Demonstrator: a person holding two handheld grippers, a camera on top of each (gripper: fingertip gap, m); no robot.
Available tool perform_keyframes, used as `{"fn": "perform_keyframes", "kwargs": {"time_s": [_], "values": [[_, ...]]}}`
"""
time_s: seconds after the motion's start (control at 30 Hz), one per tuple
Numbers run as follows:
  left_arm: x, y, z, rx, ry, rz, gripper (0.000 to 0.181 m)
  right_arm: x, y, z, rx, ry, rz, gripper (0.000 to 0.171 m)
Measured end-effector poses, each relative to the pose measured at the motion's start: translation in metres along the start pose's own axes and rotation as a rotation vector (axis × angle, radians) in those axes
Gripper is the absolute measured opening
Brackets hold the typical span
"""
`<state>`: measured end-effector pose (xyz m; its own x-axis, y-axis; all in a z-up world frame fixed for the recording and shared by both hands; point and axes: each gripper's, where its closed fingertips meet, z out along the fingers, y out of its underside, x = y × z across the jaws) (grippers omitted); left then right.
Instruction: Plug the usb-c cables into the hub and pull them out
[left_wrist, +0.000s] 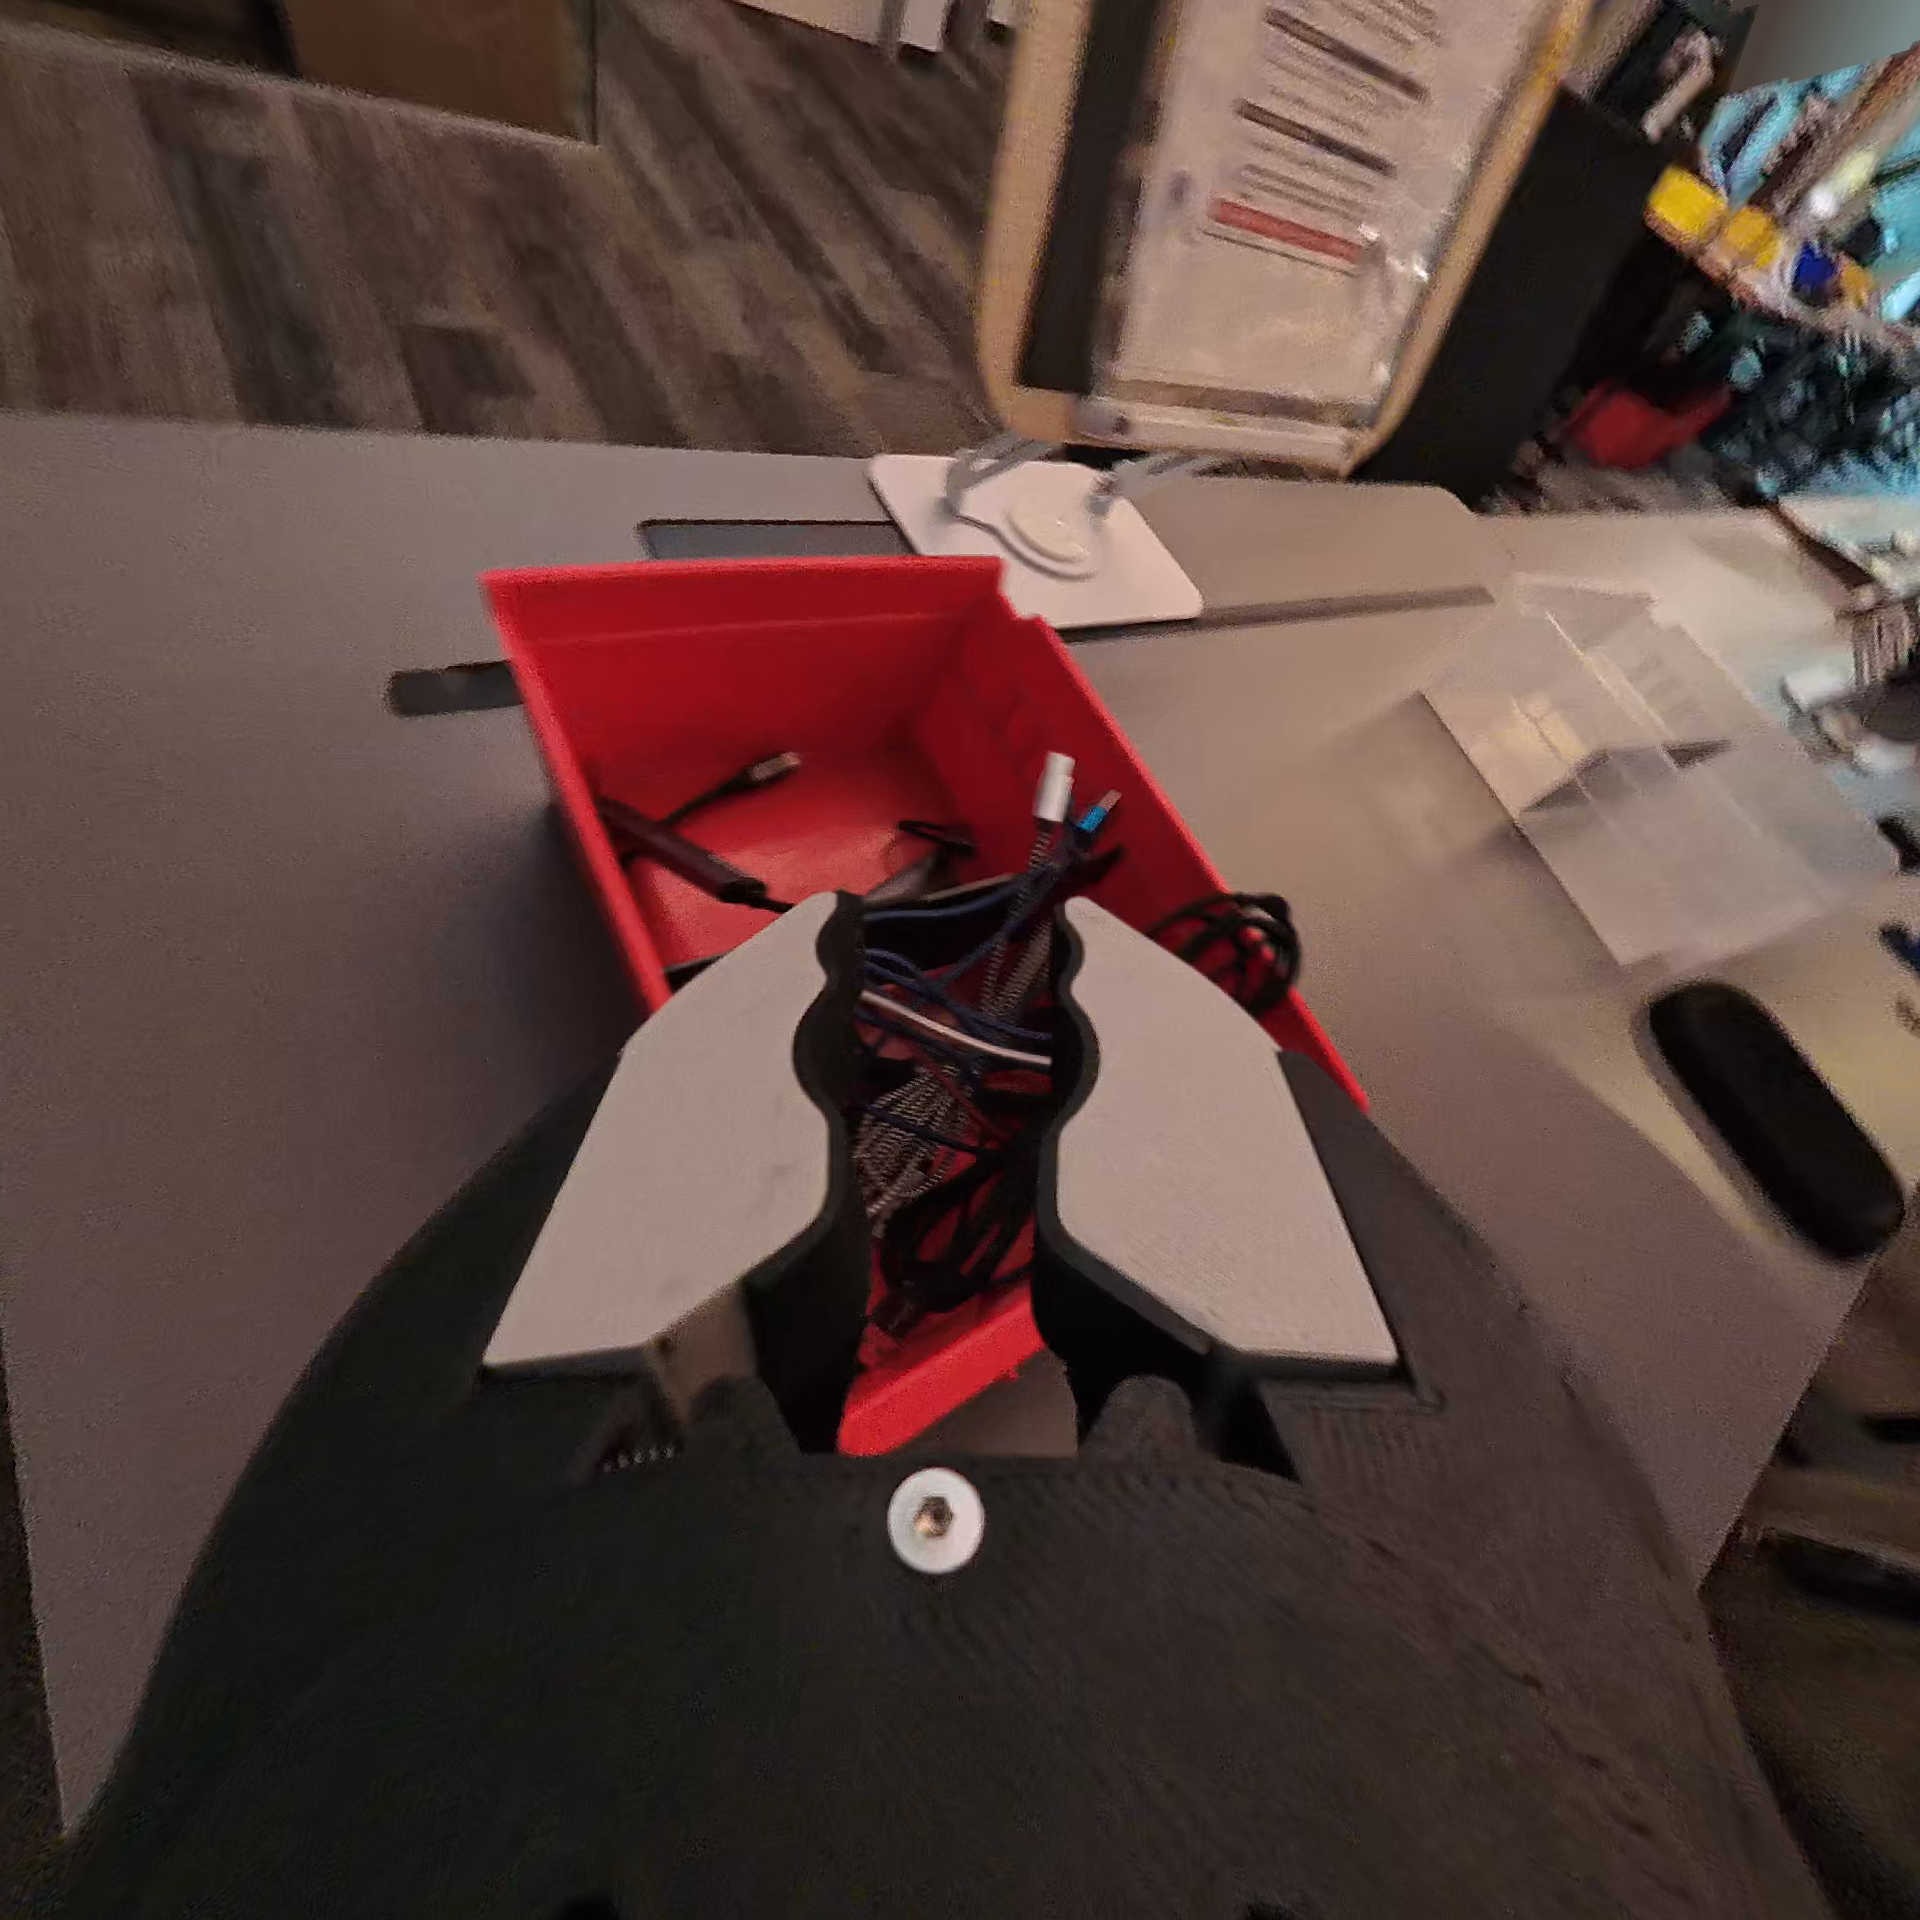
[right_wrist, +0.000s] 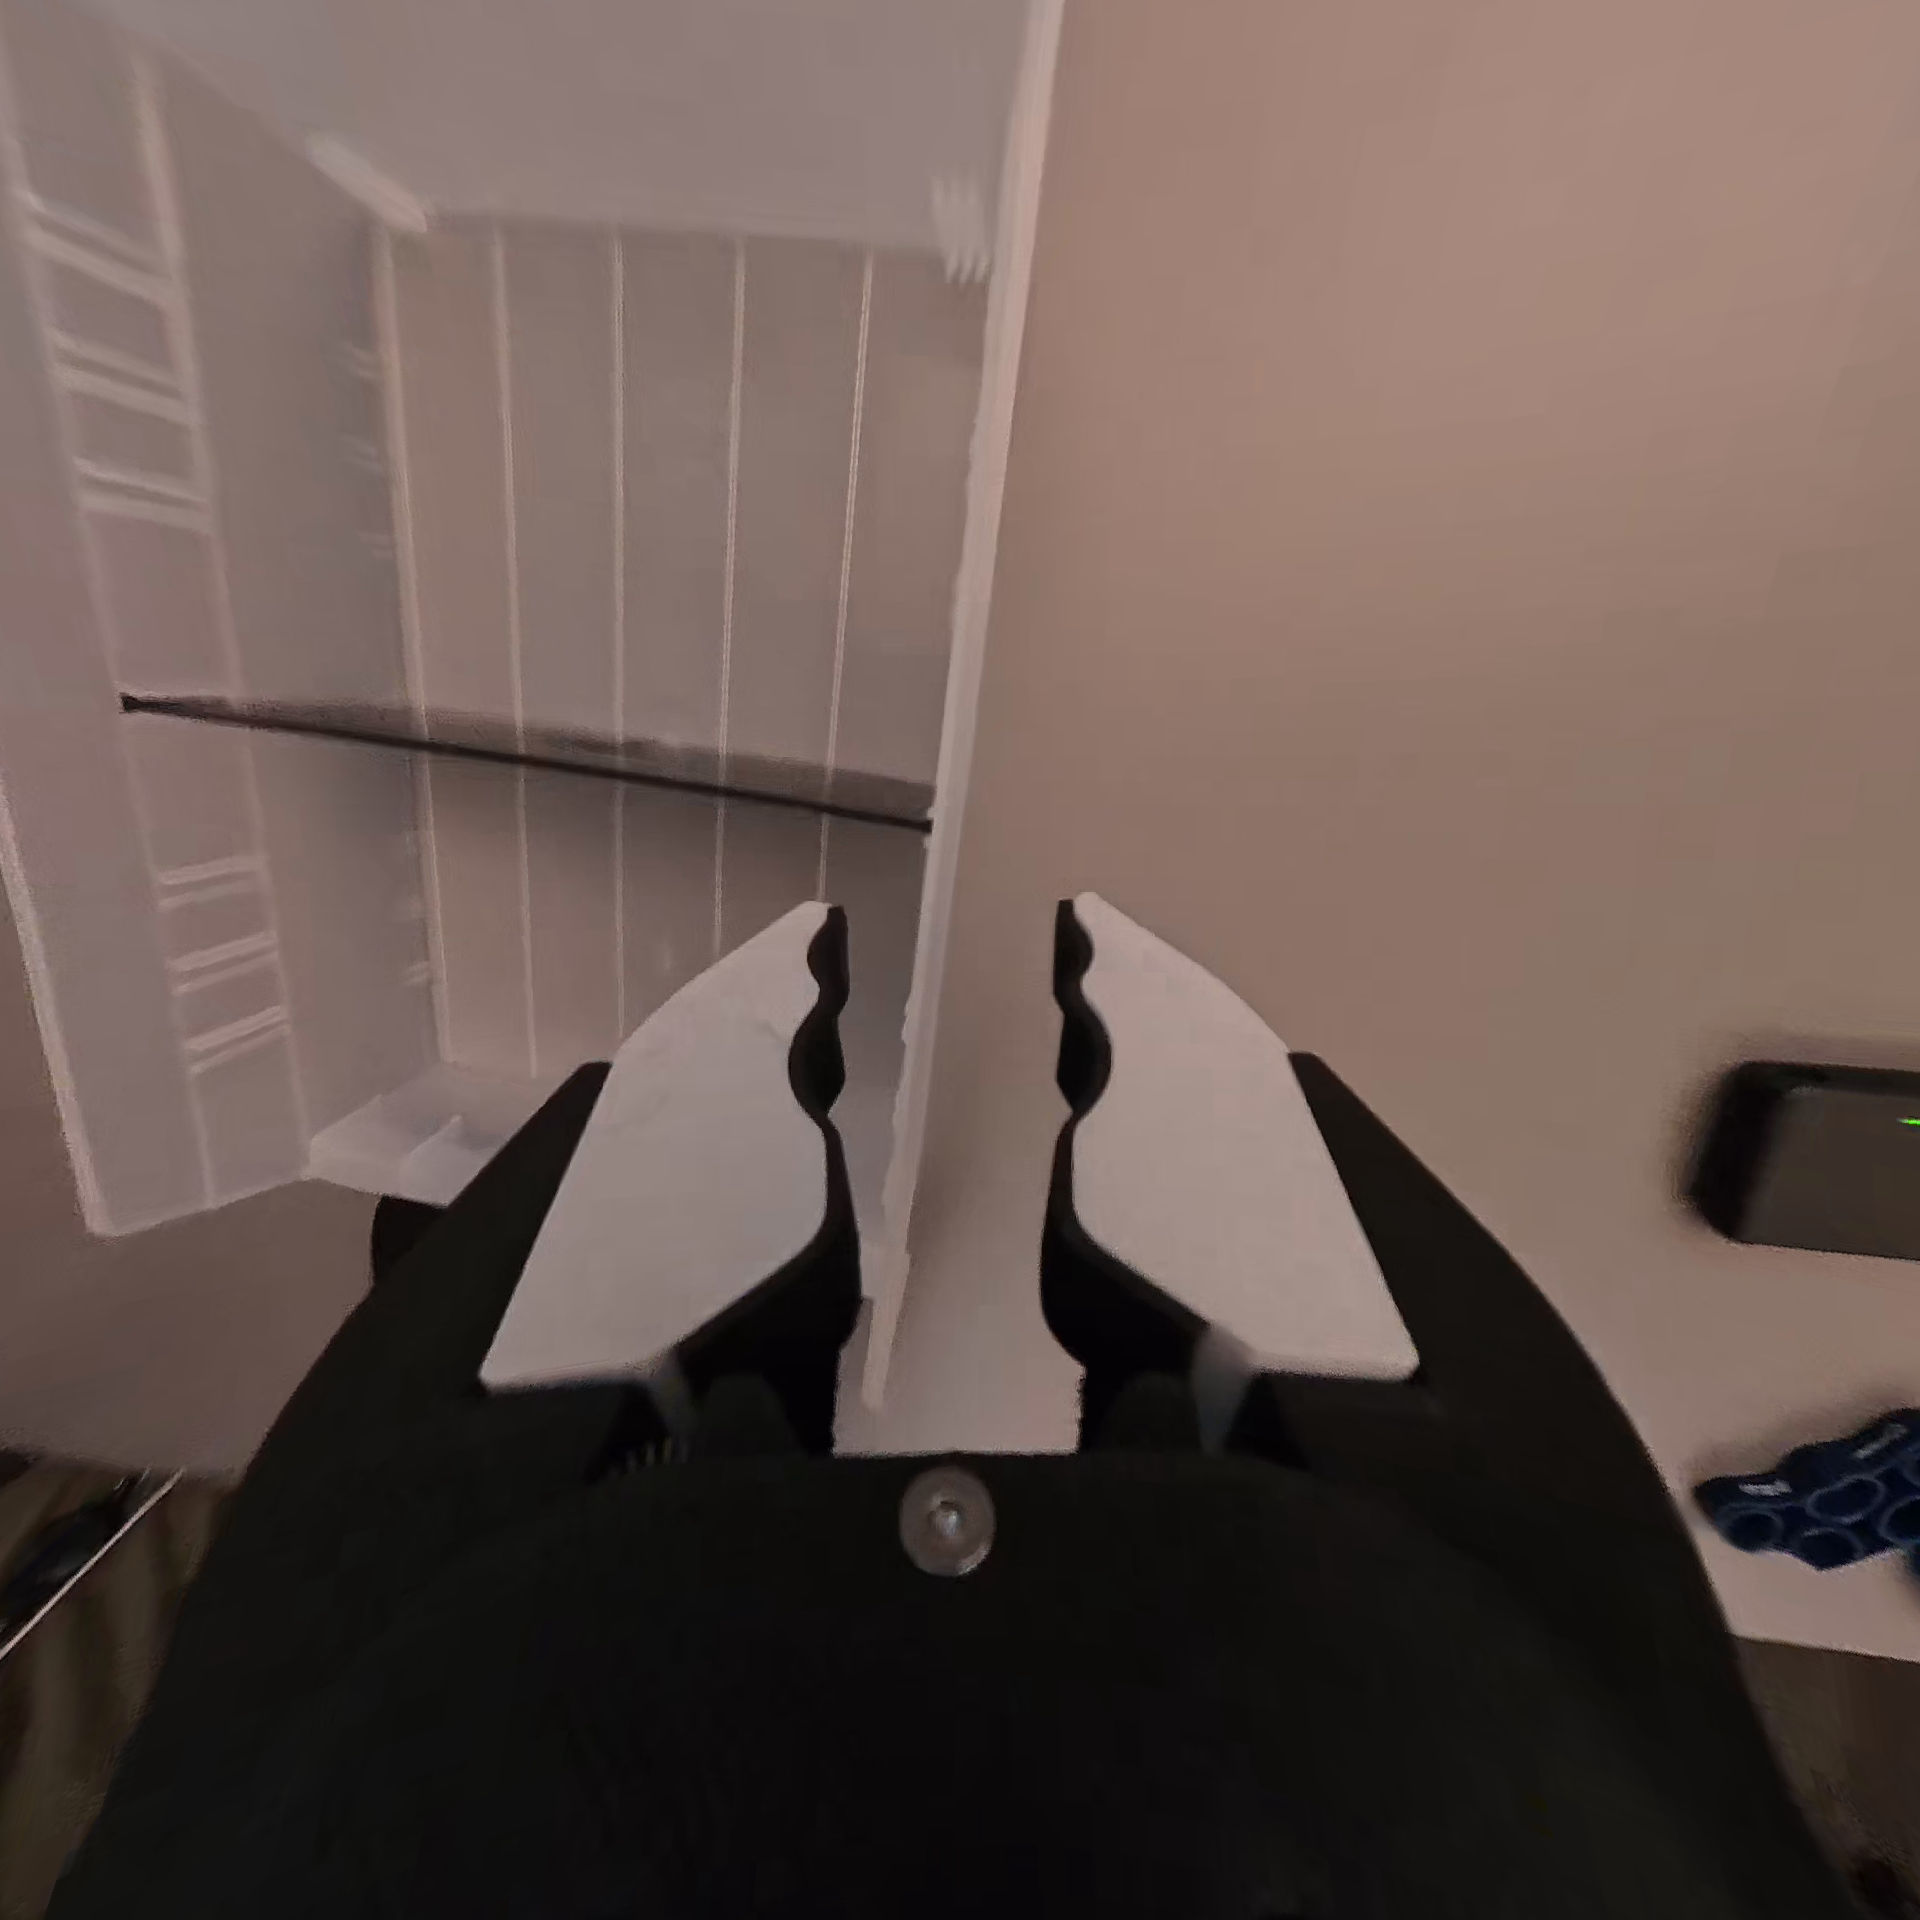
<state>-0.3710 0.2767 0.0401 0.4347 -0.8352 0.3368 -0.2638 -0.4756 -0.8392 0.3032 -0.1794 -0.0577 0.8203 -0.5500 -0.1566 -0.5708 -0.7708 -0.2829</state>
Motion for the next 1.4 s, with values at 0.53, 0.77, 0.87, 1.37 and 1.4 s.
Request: {"fn": "perform_keyframes", "kwargs": {"time_s": [0.53, 0.77, 0.87, 1.37, 1.4], "values": [[0.04, 0.142, 0.088, -0.572, -0.062, 0.427, 0.043, -0.172, -0.054, -0.238, 1.59, -0.114, -0.444, 0.048], [0.045, 0.139, 0.085, -0.521, -0.064, 0.43, 0.023, -0.214, -0.058, -0.235, 1.581, -0.235, -0.482, 0.046], [0.055, 0.125, 0.077, -0.447, -0.056, 0.42, 0.022, -0.22, -0.06, -0.223, 1.552, -0.272, -0.476, 0.046], [0.208, 0.014, 0.029, 0.022, 0.069, 0.463, 0.018, -0.232, -0.062, -0.197, 1.439, -0.283, -0.596, 0.043], [0.228, 0.017, 0.04, -0.013, 0.117, 0.479, 0.018, -0.234, -0.062, -0.196, 1.436, -0.282, -0.603, 0.043]]}}
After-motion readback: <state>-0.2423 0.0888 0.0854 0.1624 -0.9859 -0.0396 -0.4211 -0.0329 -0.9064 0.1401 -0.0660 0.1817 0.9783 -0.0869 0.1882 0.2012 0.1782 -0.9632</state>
